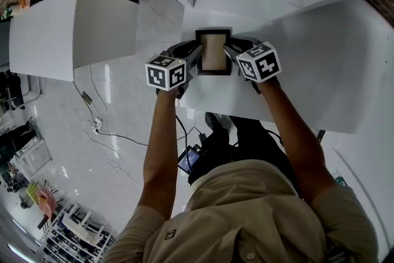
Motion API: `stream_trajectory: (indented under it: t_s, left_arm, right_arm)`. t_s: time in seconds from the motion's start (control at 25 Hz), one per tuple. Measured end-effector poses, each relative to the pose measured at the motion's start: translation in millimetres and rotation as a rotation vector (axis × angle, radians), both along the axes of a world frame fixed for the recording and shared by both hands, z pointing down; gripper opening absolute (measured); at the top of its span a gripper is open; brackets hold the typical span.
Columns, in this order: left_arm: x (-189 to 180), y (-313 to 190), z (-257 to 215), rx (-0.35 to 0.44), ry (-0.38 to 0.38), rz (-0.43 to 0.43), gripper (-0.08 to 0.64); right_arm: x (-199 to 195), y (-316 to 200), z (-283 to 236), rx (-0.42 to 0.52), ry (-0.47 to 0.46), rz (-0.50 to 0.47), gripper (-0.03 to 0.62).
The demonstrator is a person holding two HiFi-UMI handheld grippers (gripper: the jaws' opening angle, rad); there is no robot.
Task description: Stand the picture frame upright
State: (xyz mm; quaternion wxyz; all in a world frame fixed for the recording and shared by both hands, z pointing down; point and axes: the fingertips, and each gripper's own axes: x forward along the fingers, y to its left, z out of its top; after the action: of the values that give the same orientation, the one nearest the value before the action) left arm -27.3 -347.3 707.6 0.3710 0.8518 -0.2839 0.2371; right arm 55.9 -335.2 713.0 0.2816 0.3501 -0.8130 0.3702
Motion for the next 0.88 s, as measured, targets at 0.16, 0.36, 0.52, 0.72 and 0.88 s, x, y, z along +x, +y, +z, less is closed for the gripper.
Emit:
stream_trajectory:
  t_s: [0.16, 0.36, 0.52, 0.72, 0.88]
  left_arm:
    - [0, 4, -8, 0.022, 0.019, -0.005, 0.087]
    - [2, 9, -20, 0.045, 0.019, 0.000, 0.087]
    - [3, 12, -30, 0.063, 0.020, 0.006, 0.087]
    - [7, 17, -42, 0.085, 0.015, 0.017, 0.087]
    - [6, 19, -50, 0.099, 0.021, 0.007, 0.087]
  right_arm:
    - [1, 3, -7, 0.041, 0.013, 0.002, 0.109]
    - [3, 6, -21, 0.087, 0.027, 0.005, 0.103]
    - [5, 7, -32, 0.124, 0.032, 0.007, 0.097]
    - [9, 8, -47, 0.159, 0.036, 0.014, 0.097]
    - [9, 9, -59, 0.185, 0.038, 0.016, 0.097]
